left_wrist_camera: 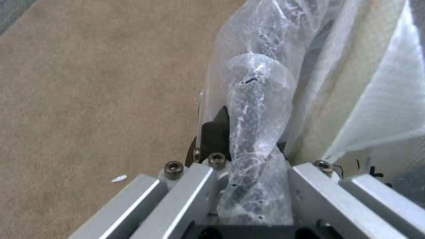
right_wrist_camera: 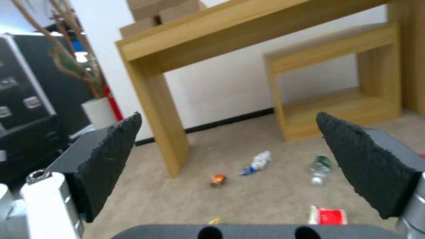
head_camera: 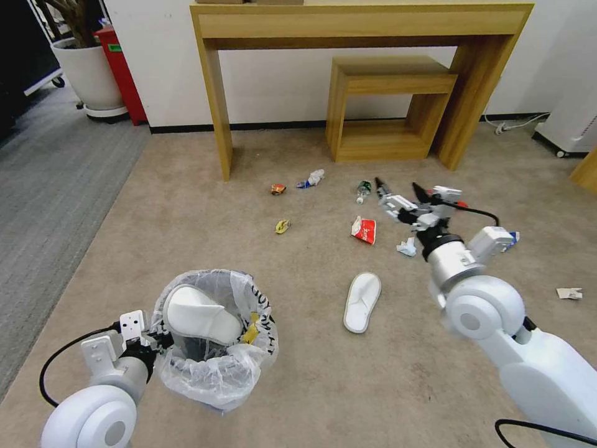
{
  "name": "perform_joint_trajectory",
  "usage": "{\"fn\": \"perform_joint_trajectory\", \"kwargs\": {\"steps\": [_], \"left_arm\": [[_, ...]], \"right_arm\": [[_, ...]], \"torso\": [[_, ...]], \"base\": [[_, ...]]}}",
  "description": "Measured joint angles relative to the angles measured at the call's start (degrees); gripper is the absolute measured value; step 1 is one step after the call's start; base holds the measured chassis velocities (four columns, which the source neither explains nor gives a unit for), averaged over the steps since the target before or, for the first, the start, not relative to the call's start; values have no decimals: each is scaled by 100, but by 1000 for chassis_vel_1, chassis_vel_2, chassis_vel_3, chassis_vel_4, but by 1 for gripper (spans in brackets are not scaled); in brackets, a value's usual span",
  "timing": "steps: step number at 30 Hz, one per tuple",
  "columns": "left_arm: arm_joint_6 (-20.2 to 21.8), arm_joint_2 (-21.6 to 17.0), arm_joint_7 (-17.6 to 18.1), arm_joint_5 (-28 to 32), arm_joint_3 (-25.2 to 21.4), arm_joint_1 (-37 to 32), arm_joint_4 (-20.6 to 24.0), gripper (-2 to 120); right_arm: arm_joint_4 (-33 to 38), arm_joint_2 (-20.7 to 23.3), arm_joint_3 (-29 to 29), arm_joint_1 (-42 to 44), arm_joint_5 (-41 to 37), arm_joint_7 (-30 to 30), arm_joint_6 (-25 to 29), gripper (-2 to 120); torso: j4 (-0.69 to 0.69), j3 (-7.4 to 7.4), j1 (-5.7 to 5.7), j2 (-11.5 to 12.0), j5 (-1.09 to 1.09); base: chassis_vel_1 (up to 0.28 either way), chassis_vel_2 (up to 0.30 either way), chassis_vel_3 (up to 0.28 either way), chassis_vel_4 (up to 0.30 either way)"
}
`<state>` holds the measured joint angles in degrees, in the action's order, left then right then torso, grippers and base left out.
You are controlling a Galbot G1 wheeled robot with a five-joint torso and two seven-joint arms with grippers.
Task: Pick up the trash bin and place the garbage on the floor into it.
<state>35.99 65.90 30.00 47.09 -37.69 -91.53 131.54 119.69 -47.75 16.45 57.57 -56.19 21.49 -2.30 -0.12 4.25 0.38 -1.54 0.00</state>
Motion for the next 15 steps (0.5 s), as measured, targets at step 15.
{"fn": "perform_joint_trajectory", "kwargs": {"steps": [15], "left_arm": [[-76,-57,-11,-58,-48,26,-50,1]], "right_arm": [[-201,-396,404,551,554,80,-55,100]], "torso": [[0,0,0,1,1]], "base": [[0,0,0,0]]}}
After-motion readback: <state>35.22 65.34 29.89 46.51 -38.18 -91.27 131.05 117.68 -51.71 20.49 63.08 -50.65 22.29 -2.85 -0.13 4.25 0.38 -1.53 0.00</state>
